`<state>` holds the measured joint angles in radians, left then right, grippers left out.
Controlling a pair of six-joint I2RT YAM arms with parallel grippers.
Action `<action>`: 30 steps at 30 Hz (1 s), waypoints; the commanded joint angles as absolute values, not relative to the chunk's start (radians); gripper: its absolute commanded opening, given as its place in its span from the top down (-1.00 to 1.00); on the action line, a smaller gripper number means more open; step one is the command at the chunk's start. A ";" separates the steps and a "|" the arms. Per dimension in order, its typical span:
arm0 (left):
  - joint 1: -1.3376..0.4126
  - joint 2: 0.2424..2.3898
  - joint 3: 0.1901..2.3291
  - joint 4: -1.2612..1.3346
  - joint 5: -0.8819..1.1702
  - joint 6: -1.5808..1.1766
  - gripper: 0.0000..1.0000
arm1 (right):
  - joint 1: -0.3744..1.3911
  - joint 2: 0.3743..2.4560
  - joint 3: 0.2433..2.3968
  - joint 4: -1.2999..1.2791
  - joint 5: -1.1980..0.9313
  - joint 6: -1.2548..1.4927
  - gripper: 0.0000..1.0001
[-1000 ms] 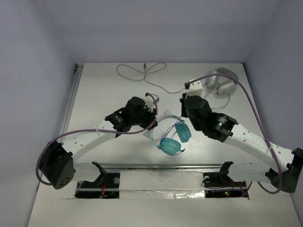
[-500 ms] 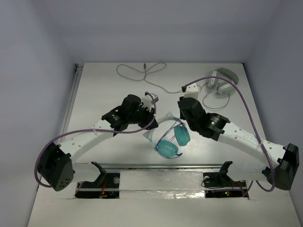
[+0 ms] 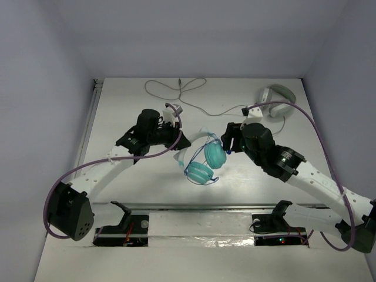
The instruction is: Wrap the headphones
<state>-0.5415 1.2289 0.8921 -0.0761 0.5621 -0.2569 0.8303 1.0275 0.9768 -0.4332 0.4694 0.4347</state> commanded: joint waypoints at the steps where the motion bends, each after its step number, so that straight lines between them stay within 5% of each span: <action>1: -0.495 1.210 0.902 0.133 0.675 -0.379 1.00 | 0.824 0.960 0.989 -0.396 0.351 0.460 -0.34; 7: -0.486 1.229 0.966 0.112 0.617 -0.423 1.00 | 0.815 0.940 0.910 -0.361 0.311 0.491 -0.28; 9: -0.486 1.226 0.983 0.094 0.548 -0.423 1.00 | 0.815 0.920 0.891 -0.342 0.308 0.512 0.02; 10: -0.486 1.218 0.998 0.081 0.531 -0.425 1.00 | 0.815 0.913 0.884 -0.328 0.314 0.515 0.42; 13: -0.486 1.200 1.032 0.054 0.470 -0.419 1.00 | 0.815 0.882 0.841 -0.269 0.324 0.515 1.00; 23: -0.486 1.167 1.100 -0.095 0.230 -0.371 1.00 | 0.795 0.845 0.678 -0.041 0.281 0.551 1.00; 30: -0.633 1.146 1.084 -0.150 -0.070 -0.341 1.00 | 0.795 0.681 0.641 -0.080 0.437 0.566 1.00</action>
